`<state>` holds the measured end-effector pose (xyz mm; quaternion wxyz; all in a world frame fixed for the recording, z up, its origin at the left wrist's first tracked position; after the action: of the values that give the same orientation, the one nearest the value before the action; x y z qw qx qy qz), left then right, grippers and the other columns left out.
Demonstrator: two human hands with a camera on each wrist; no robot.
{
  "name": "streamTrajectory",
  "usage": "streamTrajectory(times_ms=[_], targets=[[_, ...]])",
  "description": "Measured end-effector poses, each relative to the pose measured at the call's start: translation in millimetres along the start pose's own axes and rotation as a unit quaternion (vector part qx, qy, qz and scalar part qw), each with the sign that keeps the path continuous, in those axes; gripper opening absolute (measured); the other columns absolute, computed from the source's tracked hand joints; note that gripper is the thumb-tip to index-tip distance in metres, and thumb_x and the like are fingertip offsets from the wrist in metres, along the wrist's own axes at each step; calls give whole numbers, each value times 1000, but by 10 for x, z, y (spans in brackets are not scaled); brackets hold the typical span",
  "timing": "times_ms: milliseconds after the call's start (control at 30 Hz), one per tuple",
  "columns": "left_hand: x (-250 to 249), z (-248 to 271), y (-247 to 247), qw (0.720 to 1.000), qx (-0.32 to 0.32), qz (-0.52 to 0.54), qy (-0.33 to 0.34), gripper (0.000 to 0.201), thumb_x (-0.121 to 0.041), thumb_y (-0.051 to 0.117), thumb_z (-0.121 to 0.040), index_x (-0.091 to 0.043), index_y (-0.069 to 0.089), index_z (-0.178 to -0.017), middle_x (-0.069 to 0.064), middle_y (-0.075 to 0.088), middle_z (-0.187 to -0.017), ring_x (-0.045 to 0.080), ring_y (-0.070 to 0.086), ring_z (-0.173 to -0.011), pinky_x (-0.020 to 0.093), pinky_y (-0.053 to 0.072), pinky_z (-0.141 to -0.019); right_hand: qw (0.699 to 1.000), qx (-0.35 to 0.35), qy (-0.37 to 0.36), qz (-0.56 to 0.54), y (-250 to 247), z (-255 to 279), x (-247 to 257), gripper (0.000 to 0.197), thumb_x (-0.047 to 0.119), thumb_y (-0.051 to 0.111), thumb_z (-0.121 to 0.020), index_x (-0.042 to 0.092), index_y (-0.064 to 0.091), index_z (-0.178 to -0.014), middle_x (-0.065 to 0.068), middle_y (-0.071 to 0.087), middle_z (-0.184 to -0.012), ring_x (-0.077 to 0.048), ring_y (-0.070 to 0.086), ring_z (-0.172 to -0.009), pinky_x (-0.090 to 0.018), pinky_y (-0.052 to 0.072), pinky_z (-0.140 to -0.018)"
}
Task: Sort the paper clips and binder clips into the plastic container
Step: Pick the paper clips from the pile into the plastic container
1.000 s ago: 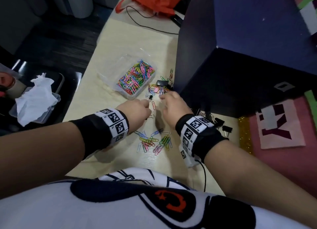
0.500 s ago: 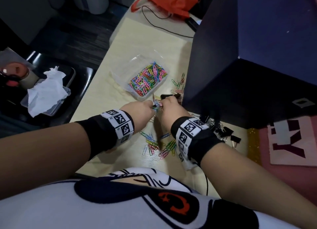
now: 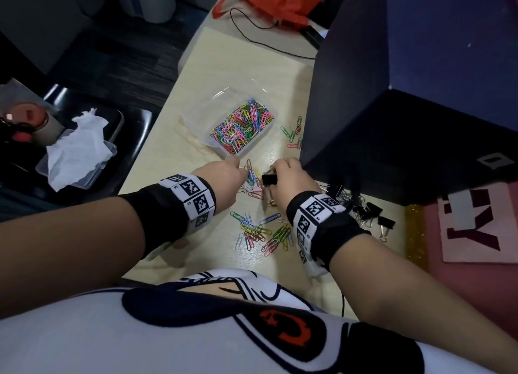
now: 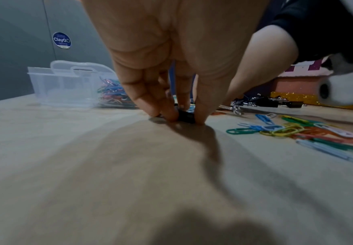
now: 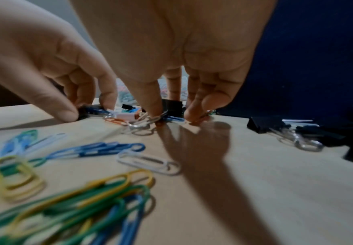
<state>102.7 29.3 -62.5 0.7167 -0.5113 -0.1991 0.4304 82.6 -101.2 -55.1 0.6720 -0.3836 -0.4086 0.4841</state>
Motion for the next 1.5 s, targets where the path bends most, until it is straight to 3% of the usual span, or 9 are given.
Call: streamTrajectory(times_ms=[200, 500, 700, 900, 1000, 1100, 1233, 1400, 1500], targets=[[-56, 35, -22, 1000, 10, -26, 7, 28, -8, 50, -86, -11, 52, -114, 10, 50, -111, 30, 60, -92, 33, 41, -63, 1000, -7, -9, 0, 8, 145, -29, 33, 31, 57, -88, 16, 50, -116, -10, 46, -121, -31, 53, -104, -42, 49, -85], [-71, 75, -148, 1000, -7, -10, 15, 44, -25, 63, -78, -17, 47, -118, 7, 54, -110, 28, 60, -89, 33, 49, -65, 973, -75, 80, -203, -194, 317, -335, 22, 26, 62, -86, 24, 46, -101, 1, 61, -92, -21, 61, -83, -33, 49, -72], [-223, 52, -264, 999, -2, -26, 42, 43, -31, 59, -83, -21, 53, -125, 5, 49, -118, 26, 58, -99, 37, 54, -76, 944, -146, 143, -259, -240, 506, -801, 29, 22, 51, -95, 30, 51, -123, -1, 61, -115, -20, 58, -100, -24, 42, -79], [-426, 23, -367, 996, -33, -35, 78, 42, -35, 56, -84, -23, 51, -124, 4, 51, -113, 24, 58, -96, 31, 49, -66, 877, -267, 275, -291, -319, 804, -1350, 35, 12, 48, -94, 18, 46, -128, -6, 58, -121, -17, 53, -86, -23, 39, -66], [-546, 17, -426, 993, -61, 4, 102, 50, -31, 60, -81, -24, 40, -127, 4, 54, -110, 26, 59, -93, 36, 52, -70, 878, -262, 330, -227, -293, 921, -1475, 50, 12, 53, -90, 20, 40, -138, -8, 44, -141, -25, 50, -120, -34, 45, -89], [-651, 16, -452, 988, -78, 55, 119, 55, -25, 63, -80, -25, 36, -128, 3, 56, -109, 26, 59, -91, 35, 50, -71, 912, -254, 293, -137, -327, 975, -1364, 49, 19, 57, -89, 22, 46, -136, -7, 28, -153, -27, 32, -137, -40, 31, -110], [-752, 33, -474, 976, -79, 143, 142, 57, -16, 67, -78, -22, 40, -128, -7, 50, -100, 20, 57, -90, 24, 38, -70, 939, -191, 152, -241, -253, 837, -1042, 19, 27, 55, -93, 23, 64, -109, -1, 55, -122, -19, 54, -111, -25, 41, -94], [-842, 65, -496, 963, -71, 189, 179, 55, -18, 74, -75, -25, 43, -120, -15, 46, -89, 12, 58, -82, 29, 48, -77, 933, -103, 74, -338, -132, 726, -619, 22, 34, 58, -92, 28, 67, -111, 4, 69, -101, -16, 63, -95, -35, 51, -91], [-847, 67, -520, 960, -81, 195, 186, 52, -17, 73, -75, -23, 44, -118, -17, 43, -84, 12, 58, -79, 29, 49, -75, 932, -86, 77, -344, -77, 688, -570, 10, 30, 63, -89, 33, 69, -95, 9, 67, -86, -13, 61, -83, -35, 53, -84]])
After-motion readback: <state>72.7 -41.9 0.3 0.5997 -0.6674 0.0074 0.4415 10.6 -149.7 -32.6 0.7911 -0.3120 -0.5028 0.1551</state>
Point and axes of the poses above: each hand's wrist, its own z-axis away from the middle knuckle, its own y-axis out of the palm, x = y × z, the point moved 7 cm from there along -z, towards the middle knuckle
